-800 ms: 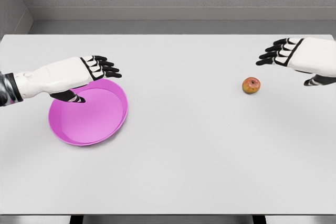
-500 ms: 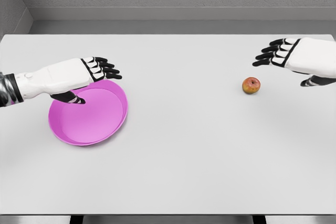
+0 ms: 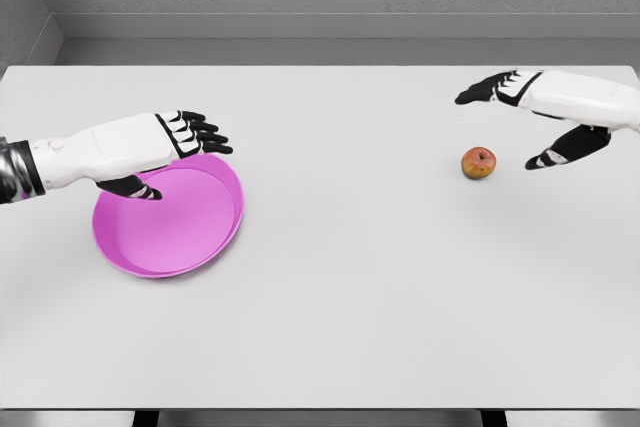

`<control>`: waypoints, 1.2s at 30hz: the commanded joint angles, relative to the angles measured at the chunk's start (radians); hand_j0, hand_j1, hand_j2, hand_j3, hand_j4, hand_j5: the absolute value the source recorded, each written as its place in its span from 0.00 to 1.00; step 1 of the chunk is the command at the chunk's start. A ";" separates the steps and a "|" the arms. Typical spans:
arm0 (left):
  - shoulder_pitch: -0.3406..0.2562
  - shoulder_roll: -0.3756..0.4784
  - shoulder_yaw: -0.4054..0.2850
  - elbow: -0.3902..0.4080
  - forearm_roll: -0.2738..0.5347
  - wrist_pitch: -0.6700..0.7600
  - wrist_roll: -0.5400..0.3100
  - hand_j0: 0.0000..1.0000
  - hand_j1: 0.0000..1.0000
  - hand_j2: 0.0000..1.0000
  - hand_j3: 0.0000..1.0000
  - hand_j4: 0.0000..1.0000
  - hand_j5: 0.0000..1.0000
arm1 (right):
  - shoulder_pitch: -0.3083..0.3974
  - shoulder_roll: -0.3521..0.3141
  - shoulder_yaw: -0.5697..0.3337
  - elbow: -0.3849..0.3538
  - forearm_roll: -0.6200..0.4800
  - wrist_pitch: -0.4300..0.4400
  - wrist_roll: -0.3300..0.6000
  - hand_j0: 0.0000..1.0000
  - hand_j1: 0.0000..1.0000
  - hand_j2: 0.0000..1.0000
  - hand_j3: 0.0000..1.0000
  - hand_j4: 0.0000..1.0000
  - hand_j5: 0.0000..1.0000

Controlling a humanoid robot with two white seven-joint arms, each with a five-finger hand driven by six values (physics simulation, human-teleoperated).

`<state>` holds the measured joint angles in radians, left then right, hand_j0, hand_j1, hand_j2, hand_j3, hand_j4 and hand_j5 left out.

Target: Put the apple on the plate with both arms

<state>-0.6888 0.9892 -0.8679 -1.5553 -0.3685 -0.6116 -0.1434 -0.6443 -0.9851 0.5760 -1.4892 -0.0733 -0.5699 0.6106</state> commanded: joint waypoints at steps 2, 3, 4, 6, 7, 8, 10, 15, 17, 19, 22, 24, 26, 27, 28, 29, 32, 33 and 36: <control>0.000 0.000 0.001 0.000 0.006 0.001 -0.002 1.00 1.00 1.00 1.00 1.00 1.00 | -0.003 0.049 0.053 0.110 -0.003 0.025 0.000 1.00 1.00 1.00 1.00 1.00 1.00; 0.000 0.002 0.001 0.000 0.006 0.001 -0.002 1.00 1.00 1.00 1.00 1.00 1.00 | -0.009 0.051 0.068 0.122 -0.005 0.027 0.000 1.00 1.00 1.00 1.00 1.00 1.00; 0.000 0.002 0.000 0.000 0.006 0.001 -0.004 1.00 1.00 1.00 1.00 1.00 1.00 | -0.015 0.052 0.087 0.130 -0.003 0.041 0.000 1.00 1.00 1.00 1.00 1.00 1.00; 0.000 0.000 0.000 0.000 0.006 0.001 -0.004 1.00 1.00 1.00 1.00 1.00 1.00 | -0.018 0.080 0.101 0.158 -0.003 0.045 0.000 1.00 1.00 1.00 1.00 1.00 1.00; -0.002 0.000 0.000 0.000 0.006 0.001 -0.004 1.00 1.00 1.00 1.00 1.00 1.00 | -0.018 0.095 0.101 0.178 0.020 0.045 0.000 1.00 1.00 1.00 1.00 1.00 1.00; -0.002 0.000 0.000 0.000 0.006 0.001 -0.002 1.00 1.00 1.00 1.00 1.00 1.00 | -0.018 0.106 0.102 0.179 0.041 0.047 0.000 1.00 1.00 1.00 1.00 1.00 1.00; -0.002 0.000 0.000 0.001 0.006 0.001 -0.004 1.00 1.00 1.00 1.00 1.00 1.00 | -0.023 0.118 0.104 0.214 0.050 0.045 0.000 1.00 1.00 1.00 1.00 1.00 1.00; -0.008 0.000 -0.002 0.001 0.006 0.001 -0.004 1.00 1.00 1.00 1.00 1.00 1.00 | -0.040 0.152 0.120 0.271 0.098 0.045 0.000 1.00 1.00 1.00 1.00 1.00 1.00; -0.006 0.000 -0.002 0.001 0.006 0.001 -0.004 1.00 1.00 1.00 1.00 1.00 1.00 | -0.044 0.181 0.124 0.309 0.119 0.045 0.000 1.00 1.00 1.00 1.00 1.00 1.00; -0.008 -0.001 -0.002 0.001 0.006 0.001 -0.004 1.00 1.00 1.00 1.00 1.00 1.00 | -0.055 0.200 0.124 0.337 0.133 0.045 0.000 1.00 1.00 1.00 1.00 1.00 1.00; -0.008 0.000 -0.002 0.001 0.006 0.001 -0.004 1.00 1.00 1.00 1.00 1.00 1.00 | -0.060 0.206 0.125 0.360 0.135 0.042 0.000 1.00 1.00 1.00 1.00 1.00 1.00; -0.008 -0.001 -0.002 0.001 0.006 0.001 -0.004 1.00 1.00 1.00 1.00 1.00 1.00 | -0.060 0.206 0.124 0.371 0.150 0.041 0.000 1.00 1.00 1.00 1.00 1.00 1.00; -0.008 -0.001 -0.002 0.001 0.006 0.001 -0.004 1.00 1.00 1.00 1.00 1.00 1.00 | -0.061 0.210 0.124 0.394 0.164 0.041 0.000 1.00 1.00 1.00 1.00 1.00 1.00; -0.008 -0.001 -0.002 0.001 0.006 0.001 -0.004 1.00 1.00 1.00 1.00 1.00 1.00 | -0.061 0.215 0.125 0.400 0.165 0.041 0.000 1.00 1.00 1.00 1.00 1.00 1.00; -0.008 -0.001 -0.002 0.001 0.006 0.001 -0.004 1.00 1.00 1.00 1.00 1.00 1.00 | -0.068 0.215 0.124 0.406 0.170 0.041 0.000 1.00 1.00 1.00 1.00 1.00 1.00; -0.008 -0.001 -0.002 0.001 0.006 0.001 -0.004 1.00 1.00 1.00 1.00 1.00 1.00 | -0.069 0.215 0.124 0.408 0.185 0.041 0.000 1.00 1.00 1.00 1.00 1.00 1.00; -0.008 -0.001 -0.002 0.001 0.006 0.001 -0.004 1.00 1.00 1.00 1.00 1.00 1.00 | -0.074 0.235 0.124 0.423 0.190 0.042 0.000 1.00 1.00 1.00 1.00 1.00 1.00; -0.008 -0.001 -0.002 0.001 0.006 0.001 -0.004 1.00 1.00 1.00 1.00 1.00 1.00 | -0.081 0.241 0.124 0.429 0.191 0.042 0.000 1.00 1.00 1.00 1.00 1.00 1.00; -0.008 -0.001 -0.002 0.001 0.006 0.001 -0.004 1.00 1.00 1.00 1.00 1.00 1.00 | -0.084 0.250 0.125 0.437 0.191 0.045 0.000 1.00 1.00 1.00 1.00 1.00 1.00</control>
<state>-0.6964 0.9871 -0.8707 -1.5539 -0.3685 -0.6116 -0.1478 -0.7332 -0.7422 0.7008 -1.0584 0.1215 -0.5287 0.6112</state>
